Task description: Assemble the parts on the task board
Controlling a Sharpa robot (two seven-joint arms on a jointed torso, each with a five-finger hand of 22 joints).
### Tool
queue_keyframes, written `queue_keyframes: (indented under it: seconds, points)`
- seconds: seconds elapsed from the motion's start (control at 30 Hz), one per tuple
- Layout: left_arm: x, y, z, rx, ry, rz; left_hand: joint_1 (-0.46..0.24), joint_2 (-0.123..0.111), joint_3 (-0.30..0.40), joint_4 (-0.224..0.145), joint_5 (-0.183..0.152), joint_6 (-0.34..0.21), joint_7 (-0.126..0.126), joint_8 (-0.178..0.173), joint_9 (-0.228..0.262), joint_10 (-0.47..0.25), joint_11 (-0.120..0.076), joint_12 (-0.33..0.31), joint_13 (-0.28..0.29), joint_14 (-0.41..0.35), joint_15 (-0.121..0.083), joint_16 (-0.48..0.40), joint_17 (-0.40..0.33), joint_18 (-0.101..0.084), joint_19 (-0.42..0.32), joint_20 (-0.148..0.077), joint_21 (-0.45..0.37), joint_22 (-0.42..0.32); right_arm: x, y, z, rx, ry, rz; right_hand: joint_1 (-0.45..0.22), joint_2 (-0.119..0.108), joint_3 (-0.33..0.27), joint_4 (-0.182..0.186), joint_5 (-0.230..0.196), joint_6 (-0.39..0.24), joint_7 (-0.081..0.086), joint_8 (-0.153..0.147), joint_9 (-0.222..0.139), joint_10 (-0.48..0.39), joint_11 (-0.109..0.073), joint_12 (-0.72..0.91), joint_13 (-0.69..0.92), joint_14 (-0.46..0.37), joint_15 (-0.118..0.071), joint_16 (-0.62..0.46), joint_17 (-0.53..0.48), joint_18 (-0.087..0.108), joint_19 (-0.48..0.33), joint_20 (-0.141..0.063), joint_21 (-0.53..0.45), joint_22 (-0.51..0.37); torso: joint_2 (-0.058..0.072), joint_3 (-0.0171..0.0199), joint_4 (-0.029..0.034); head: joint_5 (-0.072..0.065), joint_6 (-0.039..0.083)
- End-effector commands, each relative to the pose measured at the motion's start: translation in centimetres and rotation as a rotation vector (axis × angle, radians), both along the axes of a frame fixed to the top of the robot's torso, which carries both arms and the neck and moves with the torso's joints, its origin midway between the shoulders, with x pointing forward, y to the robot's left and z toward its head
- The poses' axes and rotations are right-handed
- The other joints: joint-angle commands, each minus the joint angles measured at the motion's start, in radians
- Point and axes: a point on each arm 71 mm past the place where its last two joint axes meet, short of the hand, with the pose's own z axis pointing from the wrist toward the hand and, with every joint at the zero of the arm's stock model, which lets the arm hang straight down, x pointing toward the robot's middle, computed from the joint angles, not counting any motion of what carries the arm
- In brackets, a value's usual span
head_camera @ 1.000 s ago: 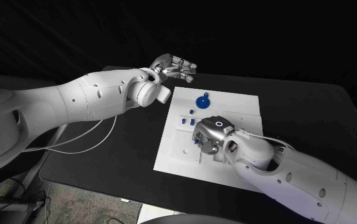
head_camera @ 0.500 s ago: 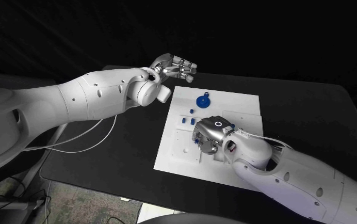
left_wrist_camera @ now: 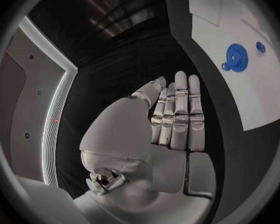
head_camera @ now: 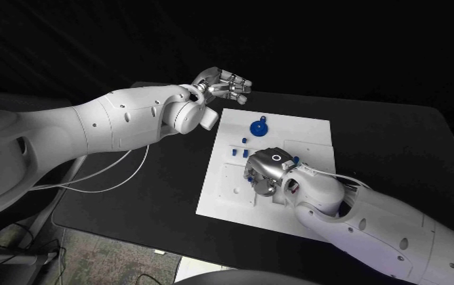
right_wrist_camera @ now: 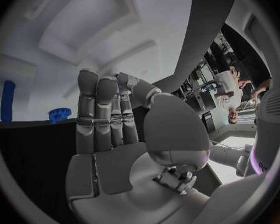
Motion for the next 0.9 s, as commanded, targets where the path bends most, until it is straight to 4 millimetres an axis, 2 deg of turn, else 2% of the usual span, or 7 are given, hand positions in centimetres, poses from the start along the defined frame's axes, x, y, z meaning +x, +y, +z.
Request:
queue_keyframes:
  seconds: [0.03,0.1,0.33,0.4,0.47,0.63,0.9]
  points:
    - [0.0,-0.2,0.1,-0.009,0.004,-0.02,-0.01,0.001,0.003,0.003,0.001,-0.008,-0.001,0.004,0.0,-0.009,0.002,-0.006,-0.001,-0.001,0.005,-0.005,-0.001,0.001,-0.004,0.0,-0.004,-0.002,-0.2,-0.2,-0.9,-0.037,0.02,-0.004,0.003,0.012,0.001,0.001,-0.011,0.004,0.002,0.004,0.001,-0.001,0.002,0.004,0.001,-0.002,-0.008,0.003,-0.003,0.017,0.024,-0.004,-0.012,0.0,0.0,0.0002,0.0,-0.001,0.0]
    - [0.0,-0.3,0.1,-0.009,0.005,-0.021,-0.01,0.001,0.003,0.003,0.001,-0.008,-0.001,0.004,0.0,-0.009,0.002,-0.006,-0.001,-0.001,0.005,-0.005,-0.001,0.001,-0.004,0.0,-0.004,-0.002,-0.1,-0.2,-1.0,-0.027,0.026,-0.006,0.008,0.011,0.002,-0.001,-0.039,-0.023,0.012,0.002,-0.004,-0.03,0.012,0.003,0.0,-0.004,-0.003,-0.001,-0.007,0.02,0.022,-0.002,-0.021,-0.003,0.0,0.0006,-0.0004,-0.001,0.0]
    - [0.0,-0.2,0.1,-0.009,0.008,-0.022,-0.01,0.001,0.003,0.003,0.001,-0.008,-0.001,0.004,0.0,-0.009,0.002,-0.006,-0.001,-0.001,0.005,-0.005,-0.001,0.001,-0.004,0.0,-0.004,-0.002,0.0,-0.6,-0.9,0.017,0.031,-0.016,-0.008,-0.026,-0.049,0.005,-0.019,-0.134,0.041,0.002,-0.009,-0.186,0.056,0.003,-0.003,-0.011,0.025,-0.019,-0.023,0.034,0.016,0.024,-0.049,-0.02,-0.001,0.0001,-0.0017,-0.001,-0.001]
    - [-0.1,-0.2,0.1,-0.009,0.01,-0.025,-0.011,0.001,0.003,0.004,-0.002,-0.009,-0.001,0.004,0.0,-0.01,0.002,-0.006,-0.001,-0.002,0.005,-0.006,-0.001,0.001,-0.004,0.0,-0.004,-0.004,0.1,-0.8,-0.8,0.038,0.024,-0.023,-0.013,-0.048,-0.065,0.003,-0.02,-0.196,0.027,0.003,-0.01,-0.234,0.066,0.003,-0.003,-0.01,0.032,-0.027,-0.033,0.041,0.018,0.033,-0.062,-0.033,0.0,0.0004,-0.0016,-0.003,0.0]
    - [-0.1,-0.1,0.1,-0.009,0.011,-0.025,-0.015,0.002,0.0,0.011,-0.011,-0.01,-0.001,0.004,0.001,-0.011,0.002,-0.006,-0.001,-0.002,0.006,-0.006,-0.001,0.001,-0.003,0.002,-0.005,-0.014,0.0,-1.1,-0.6,0.055,0.019,-0.029,-0.005,-0.066,-0.1,0.001,-0.028,-0.215,0.029,0.002,-0.011,-0.28,0.076,0.004,-0.003,-0.011,0.039,-0.035,-0.042,0.046,0.019,0.041,-0.076,-0.047,0.0,0.0006,-0.0006,-0.005,0.001]
    - [0.0,0.0,0.0,-0.007,0.014,-0.022,-0.011,-0.001,-0.001,0.013,-0.01,-0.012,-0.001,0.004,0.0,-0.014,0.003,-0.006,-0.001,-0.004,0.007,-0.007,-0.001,0.001,-0.003,0.002,-0.005,-0.026,-0.3,-2.0,-0.2,0.082,0.012,-0.041,0.035,-0.06,-0.223,0.014,-0.023,-0.235,0.021,0.002,-0.011,-0.309,0.083,0.002,-0.004,-0.006,0.045,-0.036,-0.069,0.054,0.037,0.05,-0.106,-0.09,-0.002,-0.0003,-0.0009,-0.013,0.01]
    - [0.0,0.6,0.0,-0.002,0.021,-0.013,-0.022,-0.001,-0.006,0.027,-0.031,-0.014,-0.002,0.004,0.001,-0.016,0.003,-0.006,-0.001,-0.003,0.008,-0.008,-0.001,0.001,0.0,0.005,-0.006,-0.045,-0.1,-4.0,1.8,0.139,-0.011,-0.075,0.034,-0.06,-0.231,0.017,-0.018,-0.228,0.025,0.002,-0.011,-0.296,0.08,0.002,-0.004,-0.004,0.043,-0.032,-0.079,0.054,0.038,0.049,-0.104,-0.101,-0.001,0.0012,-0.0032,-0.024,0.024]
